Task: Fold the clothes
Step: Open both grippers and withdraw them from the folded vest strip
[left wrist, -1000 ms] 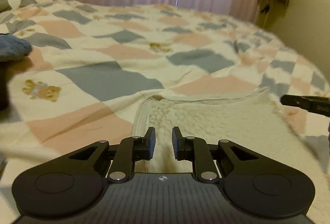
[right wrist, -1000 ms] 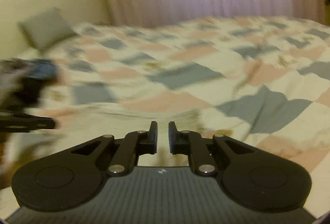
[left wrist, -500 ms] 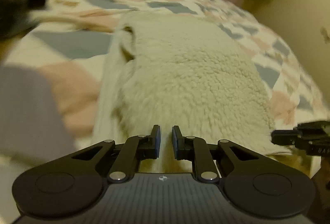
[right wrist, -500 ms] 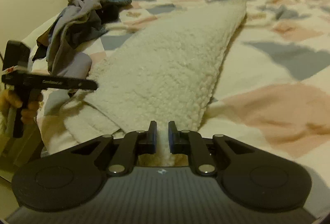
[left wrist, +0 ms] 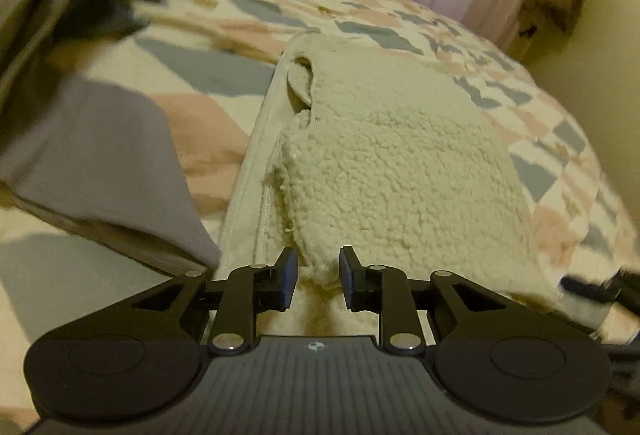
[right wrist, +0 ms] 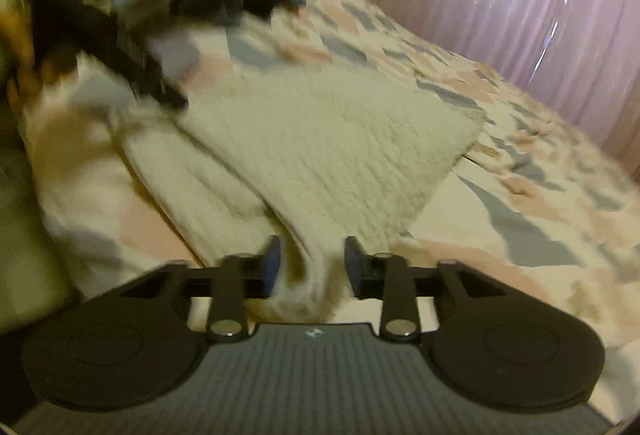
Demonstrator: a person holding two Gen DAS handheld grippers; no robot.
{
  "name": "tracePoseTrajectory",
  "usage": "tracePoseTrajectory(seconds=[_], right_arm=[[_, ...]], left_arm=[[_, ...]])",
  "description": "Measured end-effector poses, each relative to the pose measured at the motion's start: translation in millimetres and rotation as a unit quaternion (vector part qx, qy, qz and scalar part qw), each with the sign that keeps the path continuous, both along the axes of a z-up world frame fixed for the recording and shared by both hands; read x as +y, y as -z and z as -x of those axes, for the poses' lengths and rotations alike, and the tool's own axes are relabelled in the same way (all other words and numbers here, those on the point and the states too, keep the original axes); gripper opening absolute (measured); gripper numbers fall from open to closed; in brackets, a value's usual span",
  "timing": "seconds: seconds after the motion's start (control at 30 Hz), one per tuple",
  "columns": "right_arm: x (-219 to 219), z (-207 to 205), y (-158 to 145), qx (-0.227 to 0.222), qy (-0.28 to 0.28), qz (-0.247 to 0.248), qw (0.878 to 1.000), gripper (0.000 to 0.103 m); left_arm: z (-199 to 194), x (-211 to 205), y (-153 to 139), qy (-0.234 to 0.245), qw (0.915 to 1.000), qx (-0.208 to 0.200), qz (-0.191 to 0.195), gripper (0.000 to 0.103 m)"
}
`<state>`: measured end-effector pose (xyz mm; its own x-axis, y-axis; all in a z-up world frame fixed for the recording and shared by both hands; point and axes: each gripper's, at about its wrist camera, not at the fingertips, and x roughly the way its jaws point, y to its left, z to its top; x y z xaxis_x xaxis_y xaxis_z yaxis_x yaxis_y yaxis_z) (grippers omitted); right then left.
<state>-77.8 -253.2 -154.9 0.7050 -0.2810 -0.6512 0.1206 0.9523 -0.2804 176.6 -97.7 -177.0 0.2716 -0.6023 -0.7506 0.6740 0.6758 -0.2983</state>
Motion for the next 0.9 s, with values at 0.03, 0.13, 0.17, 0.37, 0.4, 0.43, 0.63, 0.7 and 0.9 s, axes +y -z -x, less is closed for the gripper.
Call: tracePoseTrajectory(seconds=[0.03, 0.13, 0.17, 0.37, 0.4, 0.43, 0.63, 0.7, 0.9], right_arm=[[-0.6, -0.7, 5.2, 0.014, -0.005, 0.0, 1.0, 0.009], [1.9, 1.1, 7.6, 0.032, -0.009, -0.007, 0.999, 0.011], [3.0, 2.4, 4.0, 0.032, -0.006, -0.008, 0.999, 0.012], [-2.0, 18.6, -27.1, -0.039, 0.029, -0.048, 0.998, 0.029], [0.7, 18.4, -25.5, -0.037, 0.025, -0.036, 0.998, 0.029], [3.4, 16.6, -19.1, -0.023, 0.02, -0.022, 0.999, 0.025], [18.2, 27.1, -4.8, 0.0, 0.028, -0.019, 0.999, 0.031], [21.1, 36.7, -16.9, -0.023, 0.032, -0.025, 0.999, 0.034], [31.3, 56.0, -40.9, -0.057, 0.037, -0.006, 0.998, 0.042]], left_arm=[[-1.2, -2.9, 4.3, -0.002, 1.0, 0.003, -0.005, 0.025], [5.7, -9.1, 5.5, -0.009, 0.9995, 0.004, -0.029, 0.025], [10.0, -10.6, 0.9, -0.01, 0.9992, -0.004, -0.037, 0.025], [38.5, -15.0, -27.7, -0.021, 0.9969, -0.039, -0.066, 0.027], [42.0, -15.4, -28.4, -0.024, 0.9962, -0.043, -0.072, 0.028], [45.6, -15.7, -29.1, -0.026, 0.9955, -0.046, -0.078, 0.027], [72.8, -9.2, -40.0, -0.035, 0.9916, -0.074, -0.101, 0.03], [81.6, -4.9, -45.1, -0.033, 0.9916, -0.08, -0.096, 0.032], [106.0, 4.6, -59.1, -0.029, 0.9906, -0.099, -0.09, 0.036]])
